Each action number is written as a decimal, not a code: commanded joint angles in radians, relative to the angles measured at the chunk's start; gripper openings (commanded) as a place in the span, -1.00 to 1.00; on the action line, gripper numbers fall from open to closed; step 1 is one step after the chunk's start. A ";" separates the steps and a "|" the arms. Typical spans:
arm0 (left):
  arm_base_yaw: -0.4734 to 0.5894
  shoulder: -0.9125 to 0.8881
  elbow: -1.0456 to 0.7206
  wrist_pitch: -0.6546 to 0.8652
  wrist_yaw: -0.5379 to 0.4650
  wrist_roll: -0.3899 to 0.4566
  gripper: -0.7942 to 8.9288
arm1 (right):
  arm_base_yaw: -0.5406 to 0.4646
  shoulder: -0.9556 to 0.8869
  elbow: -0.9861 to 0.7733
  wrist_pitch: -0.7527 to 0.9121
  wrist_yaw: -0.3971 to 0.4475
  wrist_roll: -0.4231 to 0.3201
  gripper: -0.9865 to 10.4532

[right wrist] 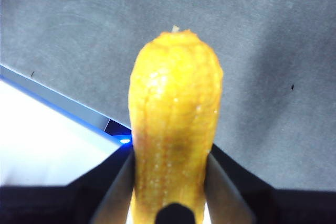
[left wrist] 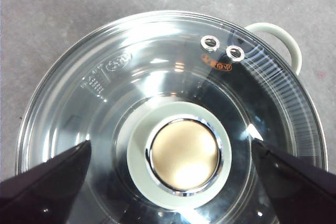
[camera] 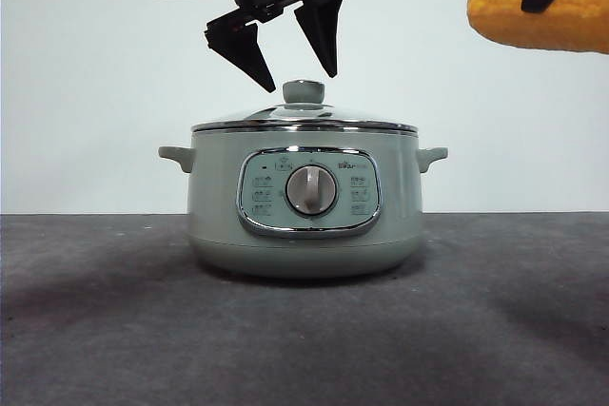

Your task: Pick up the corn,open the lid,put the corn in the pot,close the lid

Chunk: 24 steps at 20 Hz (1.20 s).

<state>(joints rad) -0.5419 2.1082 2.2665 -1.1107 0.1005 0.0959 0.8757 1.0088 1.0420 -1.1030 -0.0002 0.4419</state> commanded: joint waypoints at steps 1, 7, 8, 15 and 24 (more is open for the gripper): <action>-0.010 0.022 0.001 0.001 0.003 -0.007 0.44 | 0.000 0.001 0.003 0.003 0.002 0.011 -0.83; -0.014 0.029 0.001 -0.005 0.003 -0.007 0.19 | 0.000 0.001 0.003 0.003 0.002 0.011 -0.83; -0.014 0.035 0.001 -0.013 0.003 -0.007 0.19 | 0.000 0.001 0.003 0.003 0.002 0.011 -0.83; -0.027 0.051 0.001 -0.017 -0.036 -0.009 -0.47 | 0.000 0.001 0.003 0.003 0.001 0.011 -0.83; -0.027 0.043 0.002 -0.002 -0.101 0.013 -0.86 | 0.000 0.001 0.003 0.003 0.006 0.011 -0.83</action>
<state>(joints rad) -0.5705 2.1490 2.2700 -1.1240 0.0242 0.0940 0.8757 1.0088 1.0420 -1.1030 0.0029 0.4423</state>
